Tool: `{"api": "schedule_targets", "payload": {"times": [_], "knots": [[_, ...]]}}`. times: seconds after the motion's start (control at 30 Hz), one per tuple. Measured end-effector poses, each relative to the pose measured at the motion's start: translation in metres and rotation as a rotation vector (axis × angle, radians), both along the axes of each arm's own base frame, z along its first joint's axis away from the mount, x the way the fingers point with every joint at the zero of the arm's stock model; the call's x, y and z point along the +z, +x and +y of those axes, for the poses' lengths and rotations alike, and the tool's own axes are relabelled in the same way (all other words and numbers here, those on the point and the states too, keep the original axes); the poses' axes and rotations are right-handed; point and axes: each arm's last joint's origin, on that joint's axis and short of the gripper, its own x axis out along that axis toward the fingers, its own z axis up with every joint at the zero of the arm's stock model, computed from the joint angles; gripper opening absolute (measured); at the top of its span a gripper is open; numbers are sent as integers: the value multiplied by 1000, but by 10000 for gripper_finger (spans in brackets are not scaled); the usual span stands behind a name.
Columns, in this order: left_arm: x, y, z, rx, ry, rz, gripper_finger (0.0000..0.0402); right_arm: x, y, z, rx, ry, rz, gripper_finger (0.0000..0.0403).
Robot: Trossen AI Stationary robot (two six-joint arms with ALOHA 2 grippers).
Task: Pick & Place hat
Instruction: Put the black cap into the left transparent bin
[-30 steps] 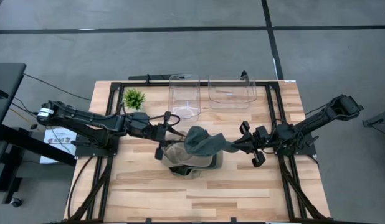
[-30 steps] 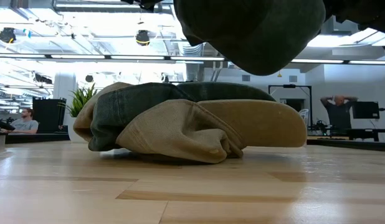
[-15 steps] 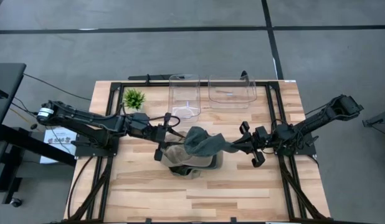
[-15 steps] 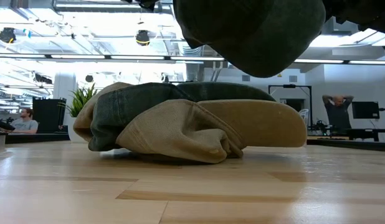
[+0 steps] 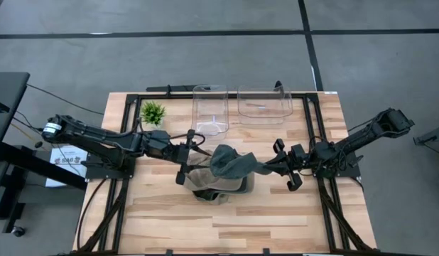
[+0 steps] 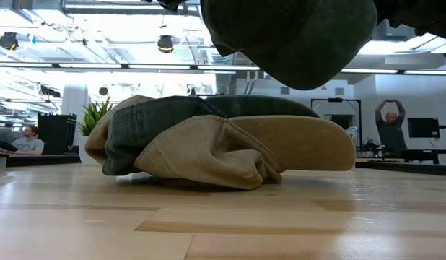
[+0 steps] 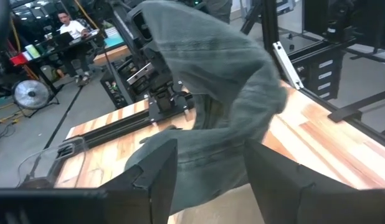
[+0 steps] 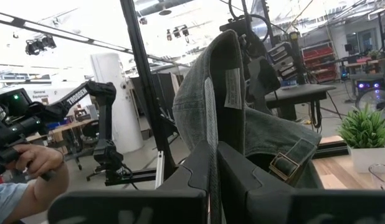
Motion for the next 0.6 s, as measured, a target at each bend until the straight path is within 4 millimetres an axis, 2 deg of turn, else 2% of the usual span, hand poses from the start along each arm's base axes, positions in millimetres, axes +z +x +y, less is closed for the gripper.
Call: {"api": "schedule_targets", "payload": {"times": [0.33, 0.6], "knots": [[2, -4, -19, -74, -5, -18, 179, 0, 0, 0, -1, -1, 3, 8], [8, -2, -15, -59, -12, -76, 177, -1, 2, -5, -28, 5, 12, 8]]}}
